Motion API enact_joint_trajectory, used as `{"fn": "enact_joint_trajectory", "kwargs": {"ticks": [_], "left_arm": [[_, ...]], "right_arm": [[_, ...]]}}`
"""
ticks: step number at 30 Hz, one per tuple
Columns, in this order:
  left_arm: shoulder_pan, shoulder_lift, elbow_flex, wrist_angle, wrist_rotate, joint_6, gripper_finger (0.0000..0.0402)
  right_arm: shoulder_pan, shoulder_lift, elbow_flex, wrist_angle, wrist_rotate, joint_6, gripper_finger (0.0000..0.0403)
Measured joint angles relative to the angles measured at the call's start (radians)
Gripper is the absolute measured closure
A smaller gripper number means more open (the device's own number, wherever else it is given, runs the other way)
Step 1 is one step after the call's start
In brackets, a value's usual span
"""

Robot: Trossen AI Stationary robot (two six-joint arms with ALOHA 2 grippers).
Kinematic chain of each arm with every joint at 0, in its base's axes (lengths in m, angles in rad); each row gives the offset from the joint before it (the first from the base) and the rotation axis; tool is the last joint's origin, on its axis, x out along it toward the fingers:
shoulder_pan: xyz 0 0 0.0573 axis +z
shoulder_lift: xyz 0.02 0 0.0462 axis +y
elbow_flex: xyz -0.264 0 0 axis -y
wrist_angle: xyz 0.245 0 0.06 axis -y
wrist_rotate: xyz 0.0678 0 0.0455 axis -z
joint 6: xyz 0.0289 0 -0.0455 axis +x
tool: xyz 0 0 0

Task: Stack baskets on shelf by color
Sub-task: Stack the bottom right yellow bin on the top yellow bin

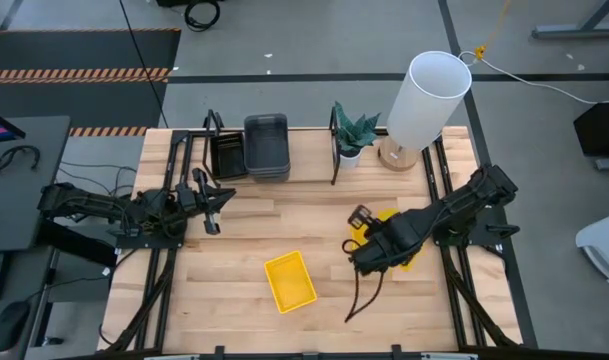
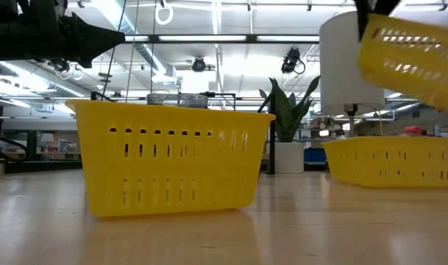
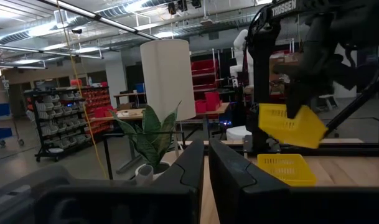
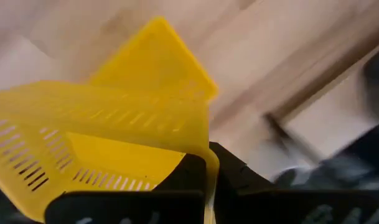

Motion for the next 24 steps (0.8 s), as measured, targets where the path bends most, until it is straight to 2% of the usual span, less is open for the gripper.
{"fn": "enact_joint_trajectory", "kwargs": {"ticks": [3,11,17,24], "left_arm": [[0.000,0.000,0.000,0.000,0.000,0.000,0.0368],[0.000,0.000,0.000,0.000,0.000,0.000,0.0364],[0.000,0.000,0.000,-0.002,0.000,0.000,0.0373],[0.000,0.000,0.000,-0.002,0.000,0.000,0.0366]], "right_arm": [[-0.020,0.001,-0.003,0.025,0.066,-0.123,0.0396],[-0.035,0.007,-0.101,0.221,0.114,-0.441,0.0396],[-0.031,0.007,-0.126,0.263,0.089,-0.525,0.0396],[-0.020,0.006,-0.186,0.294,0.058,-0.534,0.0379]]}}
